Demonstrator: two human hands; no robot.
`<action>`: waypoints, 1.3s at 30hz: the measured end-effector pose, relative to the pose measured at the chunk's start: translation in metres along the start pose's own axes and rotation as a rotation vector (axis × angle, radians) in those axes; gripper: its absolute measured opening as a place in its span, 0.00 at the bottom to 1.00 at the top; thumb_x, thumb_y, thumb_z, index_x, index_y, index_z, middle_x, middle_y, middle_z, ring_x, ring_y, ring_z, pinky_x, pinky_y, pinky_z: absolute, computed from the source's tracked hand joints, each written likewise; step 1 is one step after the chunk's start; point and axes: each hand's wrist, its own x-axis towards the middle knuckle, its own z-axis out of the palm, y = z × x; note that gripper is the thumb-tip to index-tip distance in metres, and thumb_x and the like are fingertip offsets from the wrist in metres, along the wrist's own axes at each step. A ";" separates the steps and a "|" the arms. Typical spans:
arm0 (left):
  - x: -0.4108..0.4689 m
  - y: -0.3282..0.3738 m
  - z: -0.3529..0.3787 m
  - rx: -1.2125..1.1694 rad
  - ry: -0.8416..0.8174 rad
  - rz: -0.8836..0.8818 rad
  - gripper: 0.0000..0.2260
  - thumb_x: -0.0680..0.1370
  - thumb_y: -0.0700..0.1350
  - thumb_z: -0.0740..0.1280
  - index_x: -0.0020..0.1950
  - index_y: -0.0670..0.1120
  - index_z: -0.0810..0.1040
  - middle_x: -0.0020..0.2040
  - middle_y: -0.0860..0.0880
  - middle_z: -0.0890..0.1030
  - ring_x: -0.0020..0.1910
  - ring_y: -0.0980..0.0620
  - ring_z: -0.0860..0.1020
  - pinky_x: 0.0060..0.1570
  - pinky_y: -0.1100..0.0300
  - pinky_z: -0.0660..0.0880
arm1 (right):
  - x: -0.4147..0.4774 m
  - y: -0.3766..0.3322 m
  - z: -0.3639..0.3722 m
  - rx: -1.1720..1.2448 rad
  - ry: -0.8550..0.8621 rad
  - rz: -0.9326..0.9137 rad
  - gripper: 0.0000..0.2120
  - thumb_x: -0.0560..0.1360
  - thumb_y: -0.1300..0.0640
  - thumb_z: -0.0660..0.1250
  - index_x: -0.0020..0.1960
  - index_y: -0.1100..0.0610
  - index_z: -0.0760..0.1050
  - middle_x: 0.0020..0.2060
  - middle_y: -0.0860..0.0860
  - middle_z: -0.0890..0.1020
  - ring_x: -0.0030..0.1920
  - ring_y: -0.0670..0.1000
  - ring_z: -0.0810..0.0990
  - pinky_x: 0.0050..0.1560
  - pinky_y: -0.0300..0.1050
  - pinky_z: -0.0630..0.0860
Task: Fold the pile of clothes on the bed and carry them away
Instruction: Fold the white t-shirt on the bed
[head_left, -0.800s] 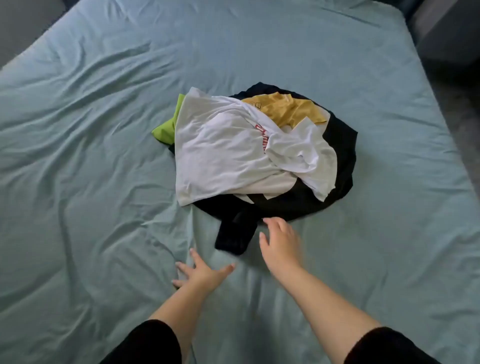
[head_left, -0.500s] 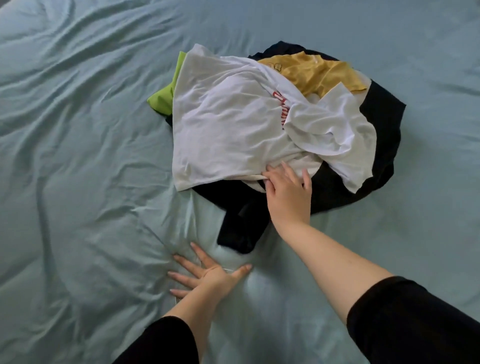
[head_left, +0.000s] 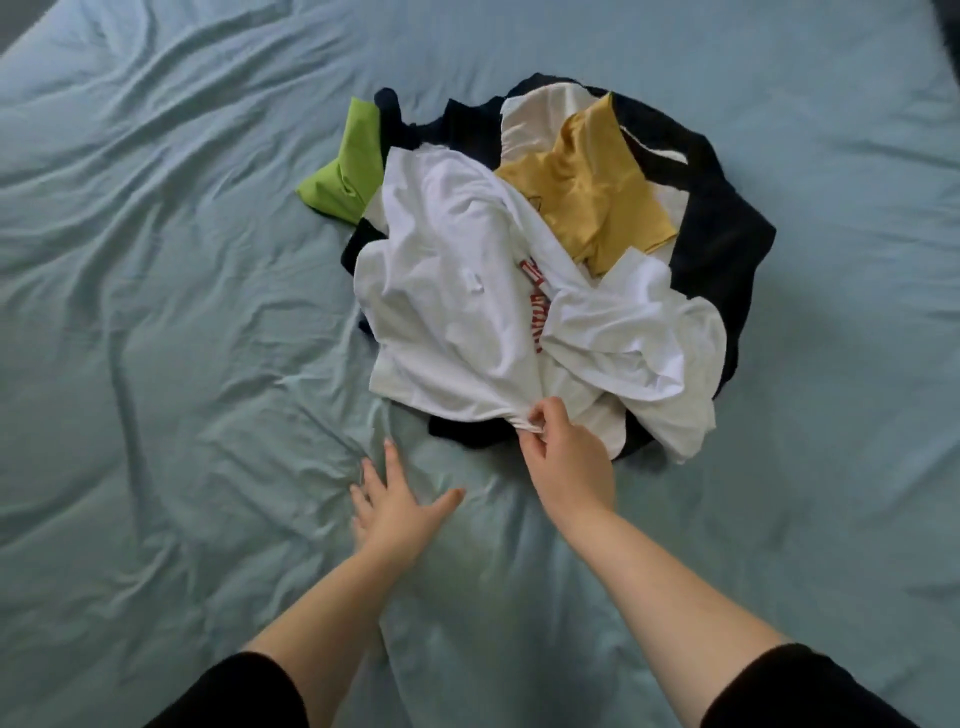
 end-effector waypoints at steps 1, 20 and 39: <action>-0.012 -0.002 -0.005 -0.078 0.073 0.103 0.50 0.70 0.62 0.72 0.78 0.56 0.39 0.80 0.46 0.43 0.78 0.43 0.47 0.74 0.47 0.50 | -0.013 0.001 -0.003 0.001 -0.032 0.011 0.11 0.79 0.52 0.62 0.58 0.55 0.72 0.42 0.55 0.84 0.45 0.62 0.80 0.41 0.51 0.70; -0.056 0.040 -0.003 0.174 0.126 0.580 0.10 0.81 0.53 0.59 0.50 0.49 0.76 0.47 0.51 0.80 0.46 0.49 0.76 0.44 0.54 0.72 | -0.041 0.082 -0.056 -0.155 -0.032 0.348 0.33 0.76 0.46 0.66 0.76 0.48 0.56 0.77 0.51 0.54 0.76 0.54 0.53 0.76 0.55 0.51; -0.244 0.064 0.009 -0.761 -0.224 0.075 0.25 0.76 0.33 0.60 0.71 0.48 0.65 0.62 0.44 0.76 0.59 0.43 0.77 0.60 0.42 0.75 | -0.240 0.017 -0.135 0.278 -0.380 0.224 0.27 0.64 0.34 0.67 0.60 0.35 0.63 0.50 0.37 0.78 0.50 0.46 0.80 0.40 0.40 0.71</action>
